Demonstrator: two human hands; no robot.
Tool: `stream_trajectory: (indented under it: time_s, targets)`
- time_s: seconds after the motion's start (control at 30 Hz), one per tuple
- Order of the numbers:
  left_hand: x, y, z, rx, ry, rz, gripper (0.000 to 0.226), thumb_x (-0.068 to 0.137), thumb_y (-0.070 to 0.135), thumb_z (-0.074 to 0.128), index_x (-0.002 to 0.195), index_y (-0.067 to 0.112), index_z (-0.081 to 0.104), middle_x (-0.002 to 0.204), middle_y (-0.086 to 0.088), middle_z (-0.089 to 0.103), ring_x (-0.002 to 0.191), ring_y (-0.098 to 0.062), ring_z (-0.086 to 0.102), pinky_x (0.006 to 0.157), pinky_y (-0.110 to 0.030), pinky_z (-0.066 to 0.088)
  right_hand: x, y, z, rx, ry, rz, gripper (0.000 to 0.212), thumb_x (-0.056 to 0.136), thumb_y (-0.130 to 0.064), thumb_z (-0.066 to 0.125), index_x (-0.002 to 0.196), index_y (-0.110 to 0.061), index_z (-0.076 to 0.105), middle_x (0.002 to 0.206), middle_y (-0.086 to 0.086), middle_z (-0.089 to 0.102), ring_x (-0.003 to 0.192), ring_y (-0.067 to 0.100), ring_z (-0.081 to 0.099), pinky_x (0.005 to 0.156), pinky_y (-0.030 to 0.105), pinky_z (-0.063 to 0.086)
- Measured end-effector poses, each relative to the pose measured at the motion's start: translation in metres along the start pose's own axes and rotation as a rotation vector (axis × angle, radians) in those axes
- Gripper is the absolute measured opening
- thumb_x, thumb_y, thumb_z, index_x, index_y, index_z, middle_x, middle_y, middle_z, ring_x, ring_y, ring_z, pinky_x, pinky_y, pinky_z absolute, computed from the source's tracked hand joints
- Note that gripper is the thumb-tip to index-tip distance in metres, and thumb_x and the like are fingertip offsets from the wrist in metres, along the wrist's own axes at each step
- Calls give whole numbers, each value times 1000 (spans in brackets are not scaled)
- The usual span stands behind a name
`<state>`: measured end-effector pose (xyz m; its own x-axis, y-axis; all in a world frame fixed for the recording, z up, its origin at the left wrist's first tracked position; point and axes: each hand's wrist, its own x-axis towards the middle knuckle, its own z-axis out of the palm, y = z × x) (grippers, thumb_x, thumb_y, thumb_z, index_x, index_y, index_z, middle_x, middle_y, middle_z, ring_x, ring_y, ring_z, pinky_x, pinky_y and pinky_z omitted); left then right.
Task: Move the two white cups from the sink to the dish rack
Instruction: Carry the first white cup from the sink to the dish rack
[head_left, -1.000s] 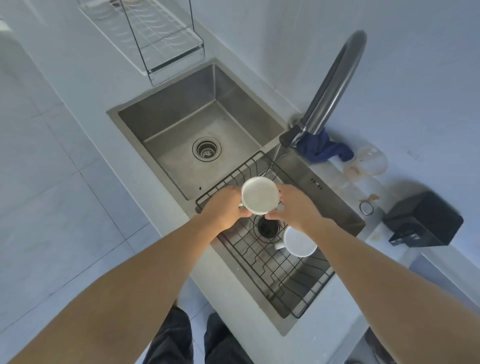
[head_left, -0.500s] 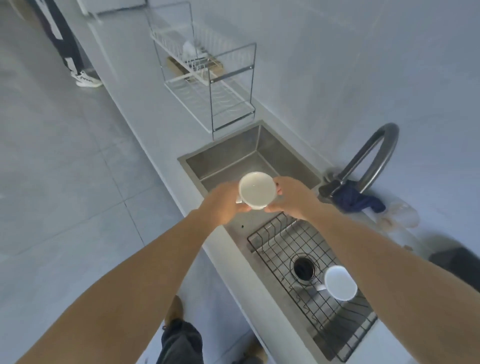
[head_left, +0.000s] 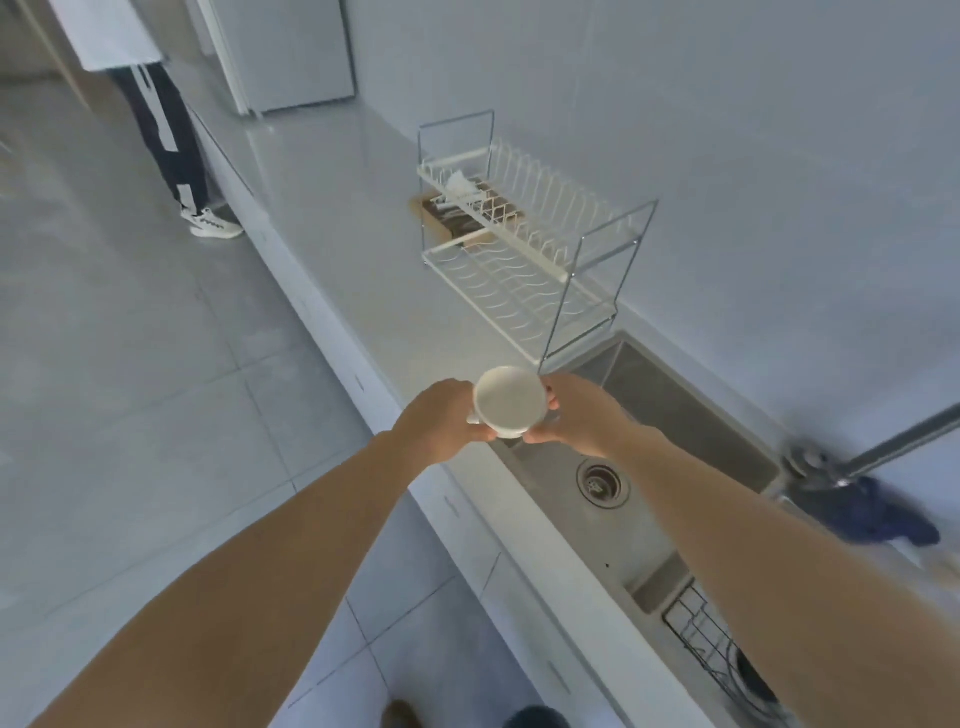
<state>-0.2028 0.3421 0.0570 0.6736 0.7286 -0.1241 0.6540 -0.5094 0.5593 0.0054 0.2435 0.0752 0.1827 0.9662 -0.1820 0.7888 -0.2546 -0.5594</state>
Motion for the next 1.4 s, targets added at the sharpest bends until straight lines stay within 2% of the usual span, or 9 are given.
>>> stream_trajectory:
  time_s: [0.23,0.5,0.73,0.87,1.0,1.13,1.2,1.33,1.4]
  targets:
    - [54,-58,-56,-9,-31,22,50,79,41,83,116,14,64,108,-3,68,94,-22,63,77,-31,46,78,-39,11,20,45,30,70,63,-37,90,123,-20,58,110,-5,65,100,15,61,88,35,48]
    - [155,-105,-92,-8,-59,14,49,81,39,81,118,12,63,112,-6,67,100,-26,63,83,-37,51,195,-41,6,72,52,61,67,63,-36,89,122,-25,58,111,-9,62,103,13,58,90,37,46]
    - [257,-132,-111,2,-76,38,51,82,38,80,124,17,62,119,-6,65,106,-27,62,82,-34,44,285,-27,-6,164,126,110,69,60,-33,91,121,-23,60,109,-6,63,101,14,59,88,35,47]
    - [301,-140,-115,-28,-77,93,49,81,33,82,124,19,64,120,-5,67,107,-26,63,81,-30,38,319,-20,-9,195,170,145,64,62,-30,91,118,-26,60,103,-14,60,101,14,59,86,33,44]
    - [340,-146,-120,-29,-125,154,46,81,31,82,122,20,65,120,-3,69,107,-25,65,80,-28,37,343,-13,-11,252,173,222,58,69,-29,87,116,-37,55,115,-9,58,110,12,55,95,43,45]
    - [381,-156,-118,-5,-184,219,42,83,33,81,120,21,64,116,-2,69,104,-25,65,78,-30,39,368,-6,-4,224,223,359,68,72,-34,85,131,-29,52,127,-2,53,121,20,48,104,43,35]
    - [403,-162,-115,16,-206,243,45,85,36,79,123,19,62,118,-3,67,106,-25,64,81,-33,44,382,-3,-1,262,258,418,73,71,-29,87,134,-26,51,130,-1,53,123,22,50,105,44,37]
    - [439,-169,-108,45,-230,302,48,86,36,77,126,15,60,119,-7,66,109,-27,62,84,-34,46,404,6,-2,383,341,445,59,66,-17,89,112,-38,59,115,-10,60,108,12,56,86,28,42]
    - [454,-171,-107,14,-241,358,44,86,32,77,124,15,62,116,-7,67,107,-26,63,79,-30,41,413,10,-2,408,346,447,57,67,-15,87,114,-33,62,117,-4,62,111,16,58,93,35,45]
